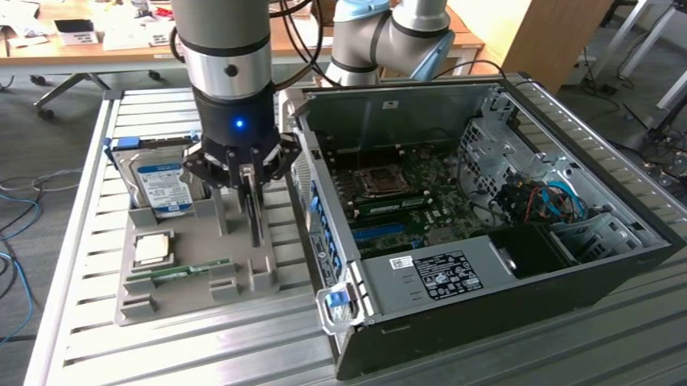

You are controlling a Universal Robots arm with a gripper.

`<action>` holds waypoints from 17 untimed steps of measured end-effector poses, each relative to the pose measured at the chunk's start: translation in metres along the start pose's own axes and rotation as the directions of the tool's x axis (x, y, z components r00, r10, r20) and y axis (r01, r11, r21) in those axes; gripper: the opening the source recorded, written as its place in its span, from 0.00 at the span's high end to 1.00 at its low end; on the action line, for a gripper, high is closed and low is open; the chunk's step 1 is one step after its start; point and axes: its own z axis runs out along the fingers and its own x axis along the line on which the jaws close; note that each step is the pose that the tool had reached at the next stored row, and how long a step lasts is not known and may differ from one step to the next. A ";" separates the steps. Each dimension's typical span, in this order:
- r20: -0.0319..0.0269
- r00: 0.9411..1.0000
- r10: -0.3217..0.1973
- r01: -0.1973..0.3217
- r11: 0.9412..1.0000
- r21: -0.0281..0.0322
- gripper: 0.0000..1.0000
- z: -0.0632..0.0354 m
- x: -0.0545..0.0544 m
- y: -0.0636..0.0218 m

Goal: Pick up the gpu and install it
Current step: 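Pick up the gpu and move the gpu toward the slot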

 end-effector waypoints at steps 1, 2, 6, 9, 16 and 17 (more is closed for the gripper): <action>0.000 1.000 0.000 0.000 1.000 0.000 0.73 -0.0022 0.000 0.0001; 0.000 1.000 0.000 0.000 1.000 0.000 0.73 -0.0044 0.000 0.0002; 0.000 1.000 0.000 0.000 1.000 0.000 0.73 -0.0145 0.000 0.0006; 0.000 1.000 0.000 0.000 1.000 0.000 0.73 -0.0232 -0.001 0.0010; 0.000 1.000 0.000 0.000 1.000 0.000 0.73 -0.0428 -0.001 0.0018; 0.000 1.000 0.000 0.000 1.000 0.000 0.73 -0.0448 -0.001 0.0019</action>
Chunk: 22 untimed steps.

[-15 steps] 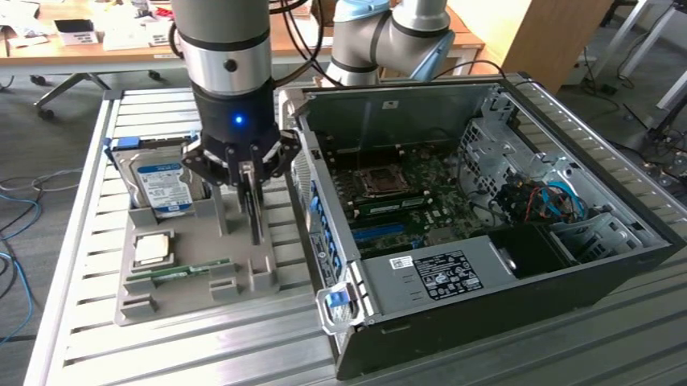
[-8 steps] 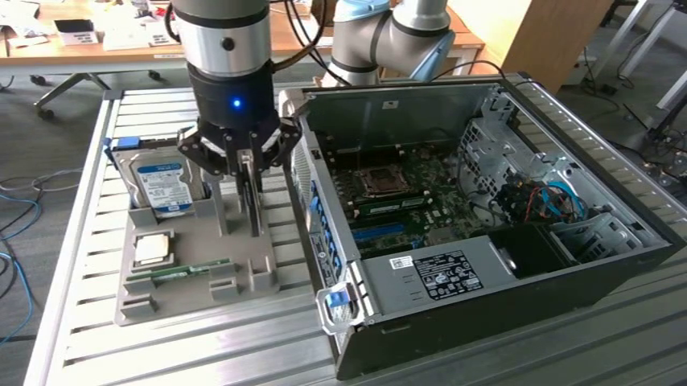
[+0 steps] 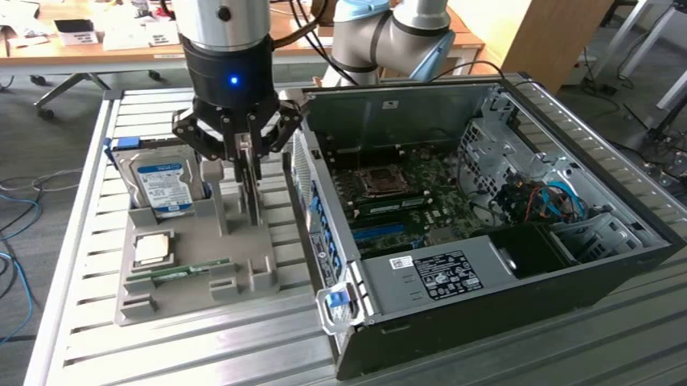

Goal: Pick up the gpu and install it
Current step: 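Pick up the gpu and move the gpu toward the slot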

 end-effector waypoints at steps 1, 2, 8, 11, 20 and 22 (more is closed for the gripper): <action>0.000 1.000 0.000 0.000 1.000 0.000 0.73 -0.0013 0.000 0.0001; 0.000 1.000 0.000 0.000 1.000 0.000 0.73 -0.0016 0.000 0.0001; 0.000 1.000 0.000 0.000 1.000 0.000 0.73 -0.0017 0.000 0.0001; 0.000 1.000 0.000 0.000 1.000 0.000 0.73 -0.0021 0.000 0.0001; 0.000 1.000 0.000 0.000 1.000 0.000 0.73 -0.0149 0.000 0.0006; 0.000 1.000 0.000 0.000 1.000 0.000 0.73 -0.0183 -0.001 0.0008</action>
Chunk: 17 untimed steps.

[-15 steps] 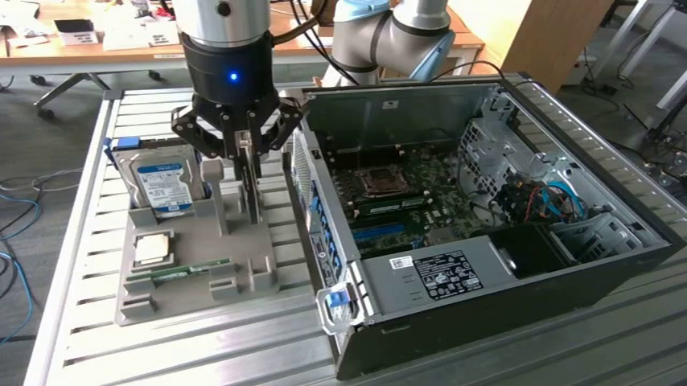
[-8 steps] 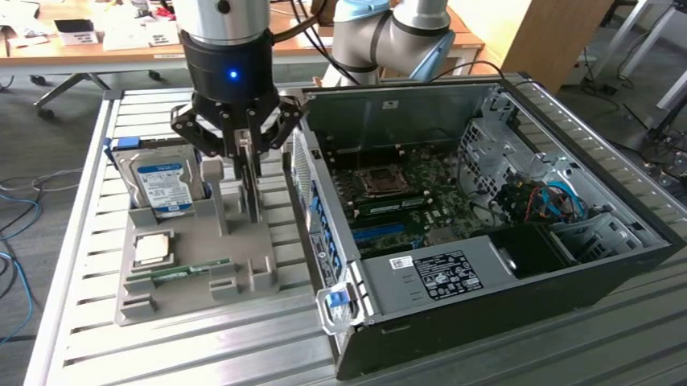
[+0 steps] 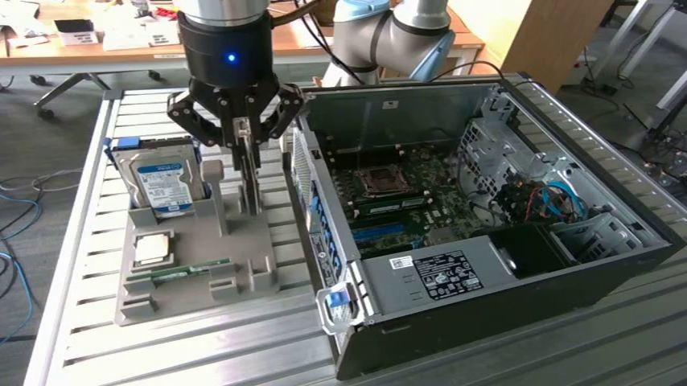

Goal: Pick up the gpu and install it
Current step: 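Pick up the gpu and move the gpu toward the slot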

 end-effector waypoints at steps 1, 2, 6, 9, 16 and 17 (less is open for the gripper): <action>0.000 1.000 0.000 0.000 1.000 0.000 0.73 -0.0017 0.000 0.0001; 0.000 1.000 0.000 0.000 1.000 0.000 0.73 -0.0038 0.000 0.0002; 0.000 1.000 0.000 0.000 1.000 0.000 0.73 -0.0105 0.000 0.0005; 0.000 1.000 0.000 0.000 1.000 0.000 0.73 -0.0157 0.000 0.0007; 0.000 1.000 0.000 0.000 1.000 0.000 0.73 -0.0287 -0.001 0.0012; 0.000 1.000 0.000 0.000 1.000 0.000 0.73 -0.0305 -0.001 0.0013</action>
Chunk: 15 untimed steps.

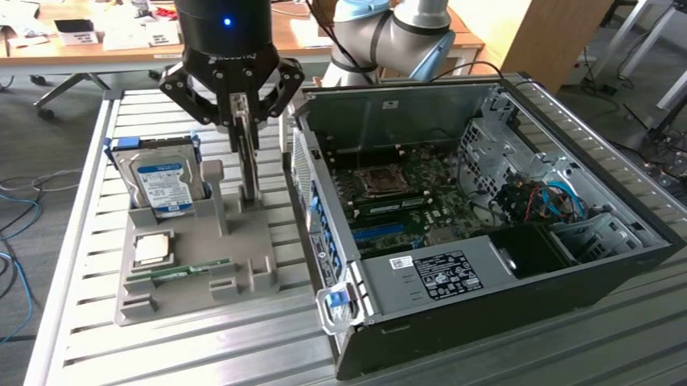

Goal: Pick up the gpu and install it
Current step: 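Pick up the gpu and move the gpu toward the slot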

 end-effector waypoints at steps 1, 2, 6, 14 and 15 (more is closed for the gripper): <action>0.000 1.000 0.000 0.000 1.000 0.000 0.73 -0.0017 0.000 0.0001; 0.000 1.000 0.000 0.000 1.000 0.000 0.73 -0.0034 0.000 0.0001; 0.000 1.000 0.000 0.000 1.000 0.000 0.73 -0.0105 0.000 0.0004; 0.000 1.000 0.000 0.000 1.000 0.000 0.73 -0.0225 -0.001 0.0009; 0.000 1.000 0.000 0.000 1.000 0.000 0.73 -0.0238 -0.001 0.0010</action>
